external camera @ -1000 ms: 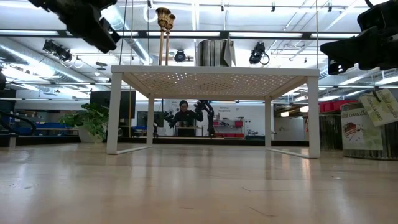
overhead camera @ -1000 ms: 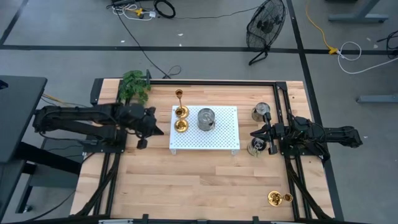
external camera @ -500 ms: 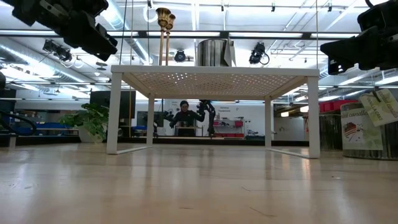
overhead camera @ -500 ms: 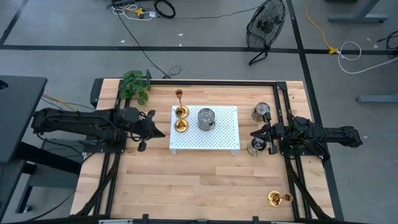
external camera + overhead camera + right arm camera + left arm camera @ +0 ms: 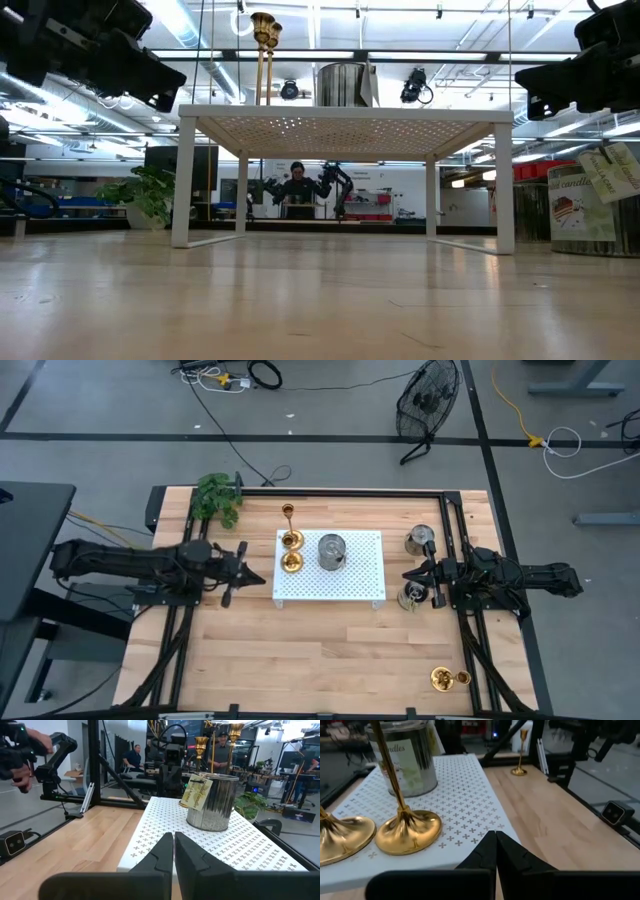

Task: Pick & Place candle stick holders
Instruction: Put the golden candle holder on the shelf

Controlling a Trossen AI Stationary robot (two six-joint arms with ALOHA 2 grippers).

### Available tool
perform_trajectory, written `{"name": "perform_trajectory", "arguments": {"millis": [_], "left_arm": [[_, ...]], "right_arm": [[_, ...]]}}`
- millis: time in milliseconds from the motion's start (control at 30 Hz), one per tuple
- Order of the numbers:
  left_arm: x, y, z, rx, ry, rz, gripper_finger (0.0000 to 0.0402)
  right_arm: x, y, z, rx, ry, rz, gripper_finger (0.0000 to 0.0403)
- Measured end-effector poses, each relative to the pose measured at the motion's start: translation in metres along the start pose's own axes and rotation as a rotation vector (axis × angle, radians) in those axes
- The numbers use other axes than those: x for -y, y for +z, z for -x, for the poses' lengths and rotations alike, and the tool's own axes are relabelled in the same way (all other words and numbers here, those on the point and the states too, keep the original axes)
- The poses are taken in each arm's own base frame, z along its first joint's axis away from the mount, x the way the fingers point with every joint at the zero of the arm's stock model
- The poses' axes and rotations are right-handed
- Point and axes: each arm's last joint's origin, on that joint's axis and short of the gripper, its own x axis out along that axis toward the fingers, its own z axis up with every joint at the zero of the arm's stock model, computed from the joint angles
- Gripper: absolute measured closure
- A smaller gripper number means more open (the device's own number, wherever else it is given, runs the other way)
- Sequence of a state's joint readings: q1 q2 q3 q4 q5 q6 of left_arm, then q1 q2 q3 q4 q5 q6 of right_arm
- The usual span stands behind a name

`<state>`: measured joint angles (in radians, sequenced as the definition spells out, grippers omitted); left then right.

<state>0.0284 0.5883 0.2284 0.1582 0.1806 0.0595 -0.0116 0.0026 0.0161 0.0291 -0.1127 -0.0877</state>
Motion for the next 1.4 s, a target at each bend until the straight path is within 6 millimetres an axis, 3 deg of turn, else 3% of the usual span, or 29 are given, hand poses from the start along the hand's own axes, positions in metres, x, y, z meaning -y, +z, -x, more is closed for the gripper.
{"name": "perform_trajectory", "arguments": {"millis": [400, 1400], "left_arm": [[0.003, -0.027, 0.008, 0.126, 0.007, 0.029, 0.0394], [0.009, -0.025, 0.029, 0.205, 0.052, 0.016, 0.0397]], "right_arm": [[0.000, 0.000, 0.000, 0.000, 0.000, 0.000, 0.0382], [0.000, 0.000, 0.000, 0.000, 0.000, 0.000, 0.0382]]}}
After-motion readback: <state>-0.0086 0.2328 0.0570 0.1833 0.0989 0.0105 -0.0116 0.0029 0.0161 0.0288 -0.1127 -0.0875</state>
